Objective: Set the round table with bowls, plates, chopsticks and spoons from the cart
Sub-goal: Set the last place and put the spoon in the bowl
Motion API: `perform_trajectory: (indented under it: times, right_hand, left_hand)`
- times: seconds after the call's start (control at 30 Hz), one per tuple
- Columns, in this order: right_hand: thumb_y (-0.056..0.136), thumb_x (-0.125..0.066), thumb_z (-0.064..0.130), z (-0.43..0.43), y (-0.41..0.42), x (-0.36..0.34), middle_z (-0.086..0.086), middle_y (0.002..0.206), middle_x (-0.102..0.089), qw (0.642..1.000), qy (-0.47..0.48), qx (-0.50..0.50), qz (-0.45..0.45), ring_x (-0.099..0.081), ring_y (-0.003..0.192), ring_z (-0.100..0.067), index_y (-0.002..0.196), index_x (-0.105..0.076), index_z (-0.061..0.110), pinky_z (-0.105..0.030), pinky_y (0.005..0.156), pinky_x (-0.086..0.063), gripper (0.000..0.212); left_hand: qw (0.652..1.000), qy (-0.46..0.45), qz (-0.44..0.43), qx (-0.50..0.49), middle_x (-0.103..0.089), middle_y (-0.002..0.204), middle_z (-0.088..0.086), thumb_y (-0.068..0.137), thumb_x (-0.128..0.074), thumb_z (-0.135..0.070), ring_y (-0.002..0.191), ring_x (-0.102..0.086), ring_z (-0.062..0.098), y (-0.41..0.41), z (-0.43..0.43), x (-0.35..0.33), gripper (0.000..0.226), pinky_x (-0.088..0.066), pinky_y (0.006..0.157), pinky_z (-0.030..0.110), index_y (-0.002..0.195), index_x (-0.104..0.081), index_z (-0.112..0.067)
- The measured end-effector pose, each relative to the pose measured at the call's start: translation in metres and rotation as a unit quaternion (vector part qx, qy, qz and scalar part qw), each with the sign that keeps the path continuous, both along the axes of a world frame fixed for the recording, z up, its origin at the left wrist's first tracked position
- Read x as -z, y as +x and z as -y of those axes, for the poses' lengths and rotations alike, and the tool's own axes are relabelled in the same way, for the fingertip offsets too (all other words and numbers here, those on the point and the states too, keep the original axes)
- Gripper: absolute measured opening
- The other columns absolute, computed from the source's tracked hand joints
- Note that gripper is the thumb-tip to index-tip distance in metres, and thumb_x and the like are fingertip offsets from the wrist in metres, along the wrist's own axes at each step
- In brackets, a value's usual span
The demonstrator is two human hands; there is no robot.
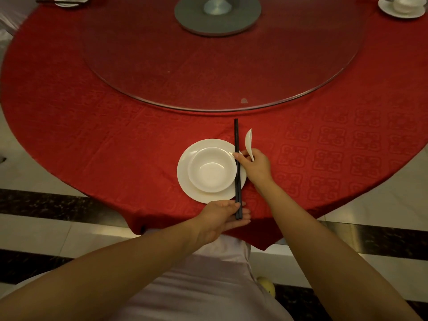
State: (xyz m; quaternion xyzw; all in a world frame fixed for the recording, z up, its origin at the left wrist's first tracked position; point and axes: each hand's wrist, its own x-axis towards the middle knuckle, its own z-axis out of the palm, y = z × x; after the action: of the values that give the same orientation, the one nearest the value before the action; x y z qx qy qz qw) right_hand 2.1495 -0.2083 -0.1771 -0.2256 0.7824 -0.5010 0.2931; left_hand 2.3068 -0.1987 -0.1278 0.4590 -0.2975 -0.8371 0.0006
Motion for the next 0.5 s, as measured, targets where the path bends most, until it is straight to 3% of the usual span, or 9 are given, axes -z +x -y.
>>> perform_trajectory:
  times: [0.4, 0.5]
  right_hand:
    - [0.081, -0.070, 0.032, 0.0009, -0.0012, -0.0002, 0.006, 0.070, -0.055, 1.000, 0.013, -0.009, -0.008, -0.052, 0.065, -0.010, 0.083, -0.058, 0.012, -0.022, 0.057, -0.041, 0.023]
    - [0.081, -0.070, 0.033, 0.0008, -0.0010, 0.0002, 0.003, 0.073, -0.057, 1.000, 0.014, -0.005, -0.007, -0.054, 0.070, -0.014, 0.083, -0.058, 0.013, -0.027, 0.062, -0.044, 0.024]
  left_hand:
    - [1.000, 0.001, 0.009, 0.002, -0.066, 0.086, 0.015, 0.096, -0.047, -0.008, 0.077, -0.067, 0.021, -0.0004, -0.0010, -0.0011, 0.017, -0.061, 0.063, 0.025, 0.095, -0.061, 0.001]
    - [1.000, -0.001, 0.012, 0.002, -0.066, 0.086, 0.015, 0.096, -0.047, -0.008, 0.078, -0.067, 0.022, -0.0006, -0.0019, -0.0009, 0.017, -0.060, 0.064, 0.025, 0.094, -0.062, 0.000]
